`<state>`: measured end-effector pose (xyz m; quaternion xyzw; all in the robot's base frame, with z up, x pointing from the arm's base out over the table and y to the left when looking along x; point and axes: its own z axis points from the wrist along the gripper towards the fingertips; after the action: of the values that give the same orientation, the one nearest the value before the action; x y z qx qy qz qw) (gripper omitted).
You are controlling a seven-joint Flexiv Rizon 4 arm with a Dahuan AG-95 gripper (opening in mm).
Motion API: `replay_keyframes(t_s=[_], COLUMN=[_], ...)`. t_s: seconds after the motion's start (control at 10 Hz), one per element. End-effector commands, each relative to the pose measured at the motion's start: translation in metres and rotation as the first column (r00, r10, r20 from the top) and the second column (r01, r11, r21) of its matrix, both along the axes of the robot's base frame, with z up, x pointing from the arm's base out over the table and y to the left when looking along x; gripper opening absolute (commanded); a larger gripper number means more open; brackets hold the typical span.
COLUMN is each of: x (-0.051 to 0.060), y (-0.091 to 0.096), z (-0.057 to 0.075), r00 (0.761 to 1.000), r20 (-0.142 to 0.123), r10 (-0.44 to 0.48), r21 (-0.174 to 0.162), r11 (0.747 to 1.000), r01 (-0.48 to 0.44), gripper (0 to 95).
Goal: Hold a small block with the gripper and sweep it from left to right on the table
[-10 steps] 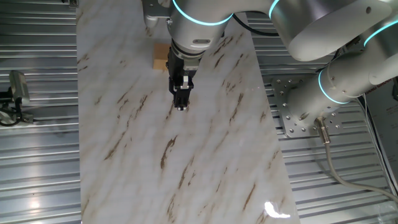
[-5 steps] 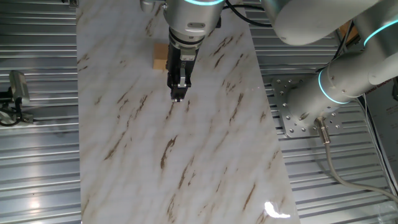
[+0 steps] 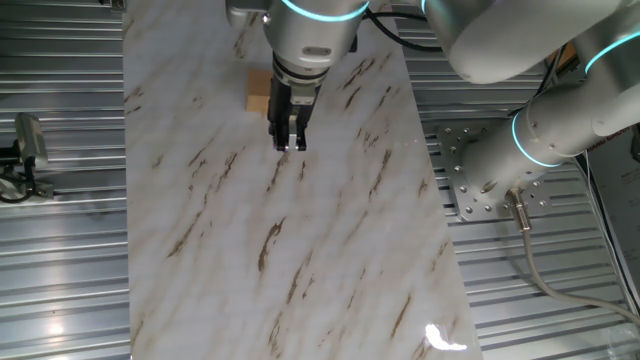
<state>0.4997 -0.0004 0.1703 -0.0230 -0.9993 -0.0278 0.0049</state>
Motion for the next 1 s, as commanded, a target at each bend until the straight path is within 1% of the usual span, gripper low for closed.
replay_keyframes(t_s=[0.1,0.6,1.0], x=[0.0,0.001,0.0], y=[0.0,-0.001,-0.013], z=[0.0,-0.004,-0.008], r00=[1.0,1.0,1.0], r20=[-0.004,-0.003,-0.003], r10=[-0.007,0.002,0.029], r21=[0.01,0.001,-0.001], r11=[1.0,1.0,1.0], r01=[0.007,-0.002,-0.029], gripper=[0.0,0.0,0.0])
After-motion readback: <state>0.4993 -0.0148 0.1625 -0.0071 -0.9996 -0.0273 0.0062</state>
